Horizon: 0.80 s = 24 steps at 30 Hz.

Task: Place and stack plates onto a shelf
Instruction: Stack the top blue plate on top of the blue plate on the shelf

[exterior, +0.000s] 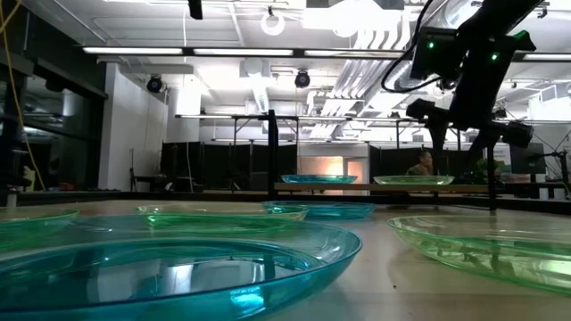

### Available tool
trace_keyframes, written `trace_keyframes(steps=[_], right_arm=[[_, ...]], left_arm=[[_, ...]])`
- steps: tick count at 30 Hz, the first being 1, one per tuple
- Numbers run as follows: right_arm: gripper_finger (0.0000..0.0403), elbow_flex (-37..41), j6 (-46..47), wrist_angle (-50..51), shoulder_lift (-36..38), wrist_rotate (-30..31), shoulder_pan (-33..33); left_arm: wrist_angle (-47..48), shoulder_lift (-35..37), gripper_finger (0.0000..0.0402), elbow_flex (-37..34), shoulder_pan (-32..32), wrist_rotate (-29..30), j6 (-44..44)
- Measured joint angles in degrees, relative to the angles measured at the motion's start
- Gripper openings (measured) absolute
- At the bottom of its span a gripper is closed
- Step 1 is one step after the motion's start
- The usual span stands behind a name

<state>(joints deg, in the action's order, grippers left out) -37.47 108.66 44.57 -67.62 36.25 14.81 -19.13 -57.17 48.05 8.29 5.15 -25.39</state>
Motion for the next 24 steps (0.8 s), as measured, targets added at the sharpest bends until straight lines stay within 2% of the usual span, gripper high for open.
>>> trace_keyframes(steps=[5, 7, 9, 11, 13, 17, 24], right_arm=[[0.0184, 0.0, -20.4, -3.8, 5.5, -5.5, -3.3], [0.0184, 0.0, -30.5, -7.1, 7.8, -11.8, -5.3], [0.0184, 0.0, -38.5, -10.4, 9.8, -20.5, -7.5], [0.0184, 0.0, -43.0, -14.0, 11.0, -28.3, -10.0], [0.0184, 0.0, -44.3, -17.0, 11.5, -32.6, -12.6], [0.0184, 0.0, -43.3, -20.3, 11.4, -31.6, -16.2], [0.0184, 0.0, -41.6, -20.5, 11.3, -27.8, -17.1]], left_arm=[[0.0, 0.0, 0.0000, 0.0, 0.0, 0.0, 0.0], [0.0, 0.0, 0.0000, 0.0, 0.0, 0.0, 0.0], [0.0, 0.0, 0.0000, 0.0, 0.0, 0.0, -0.1], [0.0, 0.0, 0.0000, 0.0, 0.0, 0.0, -0.1], [0.0, 0.0, 0.0000, 0.0, 0.0, 0.0, -0.1], [0.0, 0.0, 0.0000, 0.0, 0.0, 0.0, -0.1], [-0.1, 0.0, 0.0000, 0.0, 0.0, 0.1, -0.1]])
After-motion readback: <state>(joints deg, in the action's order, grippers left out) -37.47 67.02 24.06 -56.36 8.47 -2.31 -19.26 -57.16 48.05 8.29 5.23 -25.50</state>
